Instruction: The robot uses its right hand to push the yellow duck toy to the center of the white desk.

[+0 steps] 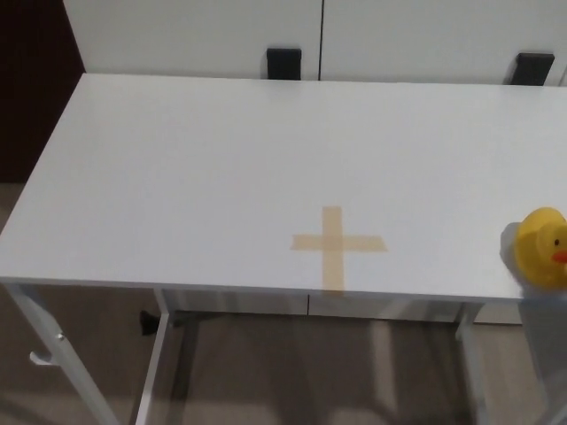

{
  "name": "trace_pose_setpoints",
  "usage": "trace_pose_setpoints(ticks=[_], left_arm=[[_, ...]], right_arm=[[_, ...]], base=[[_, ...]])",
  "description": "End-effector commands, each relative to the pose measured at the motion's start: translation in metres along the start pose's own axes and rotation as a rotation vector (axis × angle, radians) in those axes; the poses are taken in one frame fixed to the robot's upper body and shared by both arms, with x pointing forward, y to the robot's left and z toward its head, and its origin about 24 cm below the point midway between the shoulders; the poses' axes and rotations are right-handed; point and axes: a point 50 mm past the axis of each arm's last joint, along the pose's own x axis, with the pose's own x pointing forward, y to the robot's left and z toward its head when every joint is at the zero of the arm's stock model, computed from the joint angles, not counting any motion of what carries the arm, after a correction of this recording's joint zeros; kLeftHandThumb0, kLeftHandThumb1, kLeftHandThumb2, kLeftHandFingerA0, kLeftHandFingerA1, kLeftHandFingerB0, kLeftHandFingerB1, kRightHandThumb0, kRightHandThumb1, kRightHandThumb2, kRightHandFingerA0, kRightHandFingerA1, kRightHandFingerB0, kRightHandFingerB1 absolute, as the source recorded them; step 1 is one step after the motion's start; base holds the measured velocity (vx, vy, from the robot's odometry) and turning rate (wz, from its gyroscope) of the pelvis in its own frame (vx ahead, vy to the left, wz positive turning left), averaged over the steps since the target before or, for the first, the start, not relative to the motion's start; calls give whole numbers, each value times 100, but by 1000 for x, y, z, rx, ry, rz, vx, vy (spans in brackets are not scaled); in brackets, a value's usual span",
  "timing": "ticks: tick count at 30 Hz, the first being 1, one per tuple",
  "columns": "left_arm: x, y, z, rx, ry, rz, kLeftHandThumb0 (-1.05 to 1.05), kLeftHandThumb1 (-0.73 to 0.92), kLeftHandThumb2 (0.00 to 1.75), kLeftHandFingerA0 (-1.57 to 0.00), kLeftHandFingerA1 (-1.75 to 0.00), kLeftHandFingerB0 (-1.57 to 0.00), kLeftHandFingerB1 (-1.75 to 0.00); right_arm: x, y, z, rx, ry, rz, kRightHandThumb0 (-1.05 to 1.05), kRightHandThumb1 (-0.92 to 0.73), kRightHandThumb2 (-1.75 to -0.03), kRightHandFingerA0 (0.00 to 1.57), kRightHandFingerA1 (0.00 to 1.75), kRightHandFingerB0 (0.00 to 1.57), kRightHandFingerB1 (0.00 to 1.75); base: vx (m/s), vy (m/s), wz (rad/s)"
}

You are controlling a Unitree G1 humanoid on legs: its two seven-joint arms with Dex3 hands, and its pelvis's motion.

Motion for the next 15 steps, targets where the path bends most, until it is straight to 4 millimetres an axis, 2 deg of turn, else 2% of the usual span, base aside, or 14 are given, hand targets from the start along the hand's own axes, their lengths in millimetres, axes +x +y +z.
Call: trace_pose_setpoints(ticks=[1,2,3,4,7,8,13,14,15], left_arm=[[0,2,-1,0,-3,-1,4,-39,118,-130,-93,-132,-89],[0,1,-1,-2,-3,-3,4,-39,118,-130,-93,-132,-89],[-1,1,-2,-1,1,-4,2,-36,111,-129,-92,-133,-90],[-1,1,-4,2,5,-2,7,-38,124,-131,-91,-126,-88],[-1,0,-5,14,8,-2,13,-39,125,-129,-91,-126,-88],[-1,-1,-4,13,7,-3,7,-39,124,-129,-92,-128,-89],[-1,-2,-3,13,-5,-7,6,-37,118,-130,-93,-132,-91],[-1,-2,-3,25,-3,-6,10,-39,124,-134,-90,-131,-90],[-1,-2,-3,25,-3,-6,10,-39,124,-134,-90,-131,-90]], right_arm=[[0,15,-9,-11,10,5,-73,-92,-69,36,41,30,38],[0,18,-12,-13,25,9,-73,-92,-69,36,41,30,38],[-2,21,-15,-18,35,16,-69,-74,-113,34,58,15,47],[-3,27,-20,-18,45,26,-67,-71,-113,35,58,13,47],[-5,36,-24,5,52,43,-69,-71,-112,35,59,14,47],[-5,38,-24,11,48,47,-65,-70,-112,35,59,14,48],[-5,51,-23,14,56,66,-69,-72,-113,34,58,15,47],[-5,53,-24,12,55,69,-76,-92,-68,37,44,31,39],[-5,53,-24,12,55,69,-76,-92,-68,37,44,31,39]], base=[[0,0,0],[0,0,0],[0,0,0],[0,0,0],[0,0,0],[0,0,0],[0,0,0],[0,0,0],[0,0,0]])
